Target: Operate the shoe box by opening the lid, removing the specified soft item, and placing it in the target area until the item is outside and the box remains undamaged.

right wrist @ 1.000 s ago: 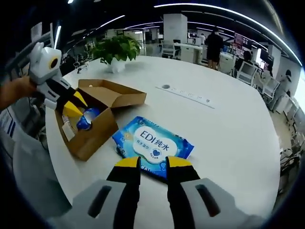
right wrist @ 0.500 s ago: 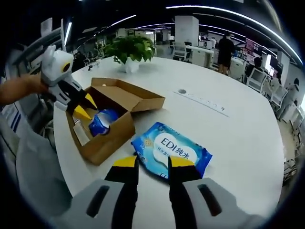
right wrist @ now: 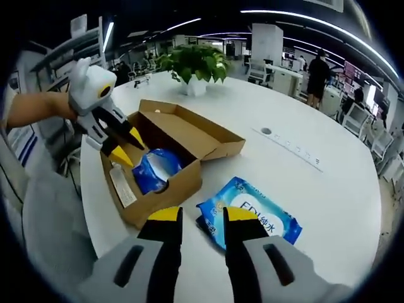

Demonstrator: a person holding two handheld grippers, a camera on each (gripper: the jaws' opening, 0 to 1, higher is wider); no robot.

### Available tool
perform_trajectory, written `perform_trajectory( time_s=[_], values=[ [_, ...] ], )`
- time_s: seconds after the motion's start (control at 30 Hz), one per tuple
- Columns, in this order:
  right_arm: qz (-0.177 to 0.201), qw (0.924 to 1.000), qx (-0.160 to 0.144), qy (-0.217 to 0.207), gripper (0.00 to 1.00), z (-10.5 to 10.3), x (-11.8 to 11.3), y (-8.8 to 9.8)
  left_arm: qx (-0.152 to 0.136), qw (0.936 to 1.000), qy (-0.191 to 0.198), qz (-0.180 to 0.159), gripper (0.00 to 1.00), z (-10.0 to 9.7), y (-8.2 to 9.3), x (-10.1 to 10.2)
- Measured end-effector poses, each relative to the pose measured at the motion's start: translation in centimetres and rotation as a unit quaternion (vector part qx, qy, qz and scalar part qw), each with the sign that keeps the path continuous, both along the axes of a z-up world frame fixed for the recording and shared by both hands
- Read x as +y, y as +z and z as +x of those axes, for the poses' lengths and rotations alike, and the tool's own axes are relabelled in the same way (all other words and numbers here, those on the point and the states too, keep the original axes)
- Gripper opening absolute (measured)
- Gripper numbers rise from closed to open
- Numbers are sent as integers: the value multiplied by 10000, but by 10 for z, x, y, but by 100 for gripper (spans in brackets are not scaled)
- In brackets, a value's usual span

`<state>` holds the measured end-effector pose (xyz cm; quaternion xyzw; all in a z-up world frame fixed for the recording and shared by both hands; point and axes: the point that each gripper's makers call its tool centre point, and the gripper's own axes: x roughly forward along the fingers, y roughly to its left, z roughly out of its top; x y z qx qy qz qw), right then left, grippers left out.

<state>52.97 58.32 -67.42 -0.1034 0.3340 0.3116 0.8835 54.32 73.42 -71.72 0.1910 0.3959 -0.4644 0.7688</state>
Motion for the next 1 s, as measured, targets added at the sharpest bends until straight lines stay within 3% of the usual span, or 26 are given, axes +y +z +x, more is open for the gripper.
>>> perform_trajectory(
  time_s=[0.53, 0.7, 0.8, 0.9, 1.0],
  values=[
    [-151, 9975, -90, 689, 22, 18, 49, -4, -44, 9949, -1011, -38, 27, -1, -13, -7],
    [-211, 9956, -103, 908, 22, 23, 63, -7, -13, 9933, -1156, -19, 26, 1, -17, -10],
    [-280, 9939, -96, 1058, 22, 27, 73, -11, 10, 9929, -1192, -1, 25, 3, -19, -12],
    [-391, 9923, -113, 1168, 22, 31, 80, -15, -54, 9903, -1388, 60, 17, 6, -22, -13],
    [-488, 9907, -92, 1269, 21, 35, 88, -22, 39, 9895, -1445, 72, 16, 7, -25, -14]
  ],
)
